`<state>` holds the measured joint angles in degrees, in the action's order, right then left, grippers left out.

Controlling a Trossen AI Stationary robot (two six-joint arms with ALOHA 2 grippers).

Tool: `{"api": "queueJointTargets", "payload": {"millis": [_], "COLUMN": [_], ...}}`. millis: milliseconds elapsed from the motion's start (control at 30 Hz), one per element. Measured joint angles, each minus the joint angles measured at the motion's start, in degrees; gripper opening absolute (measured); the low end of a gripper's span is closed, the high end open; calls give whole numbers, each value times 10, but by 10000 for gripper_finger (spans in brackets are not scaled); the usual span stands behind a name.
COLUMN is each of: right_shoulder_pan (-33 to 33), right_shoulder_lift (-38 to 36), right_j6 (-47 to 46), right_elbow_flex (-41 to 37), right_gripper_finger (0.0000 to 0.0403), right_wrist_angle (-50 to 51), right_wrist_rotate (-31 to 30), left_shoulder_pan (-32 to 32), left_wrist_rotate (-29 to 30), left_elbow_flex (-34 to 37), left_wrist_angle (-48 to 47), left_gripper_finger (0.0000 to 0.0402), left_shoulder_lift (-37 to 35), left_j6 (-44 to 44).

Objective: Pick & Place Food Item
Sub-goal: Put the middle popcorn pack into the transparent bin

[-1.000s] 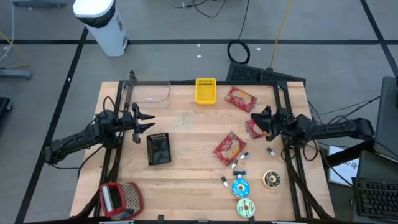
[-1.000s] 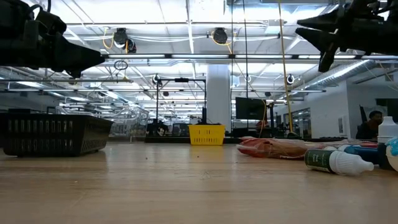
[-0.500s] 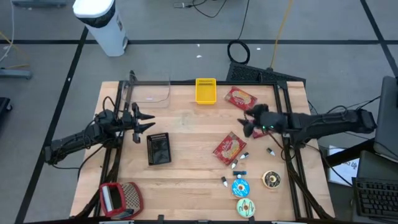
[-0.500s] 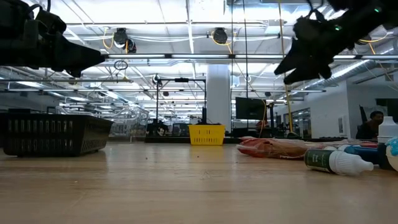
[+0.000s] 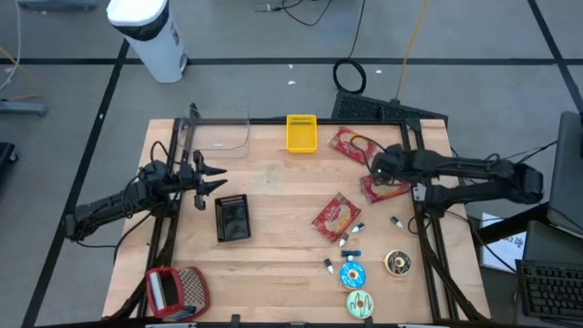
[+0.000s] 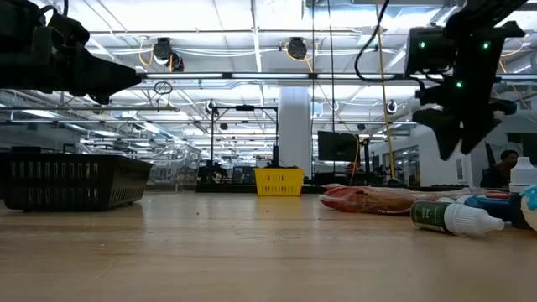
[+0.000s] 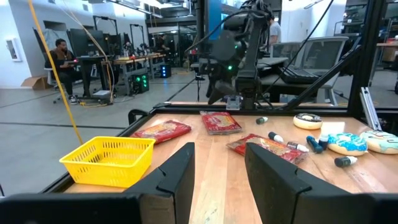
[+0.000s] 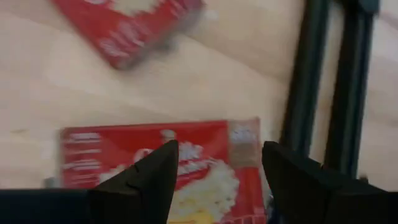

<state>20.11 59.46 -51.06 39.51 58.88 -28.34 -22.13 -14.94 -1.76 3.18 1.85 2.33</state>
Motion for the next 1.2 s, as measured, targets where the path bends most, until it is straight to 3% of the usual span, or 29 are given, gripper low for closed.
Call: {"api": "queueJointTargets", "payload": {"millis": [267,600,833,1000,1200], "right_shoulder_pan": [68,127,132,132,132], "right_shoulder_lift": [5,4,3,3,4], "right_j6": [8,42,37,37,37], "right_elbow_flex": [-63,-126,-158,-162,-162], "right_gripper_finger": [221,218,210,198,156], "right_wrist_angle": [-21,-124,-217,-224,-225], "right_wrist_rotate": [57,59,78,85,101], "left_shoulder_pan": [0,0,0,0,0], "left_wrist_rotate": [0,0,0,0,0], "left_elbow_flex": [0,0,0,0,0], "left_wrist_angle": [0,0,0,0,0], "left_gripper_finger": [143,143,143,143,143], "left_shoulder_lift": [0,0,0,0,0], "left_j6": [0,0,0,0,0]}}
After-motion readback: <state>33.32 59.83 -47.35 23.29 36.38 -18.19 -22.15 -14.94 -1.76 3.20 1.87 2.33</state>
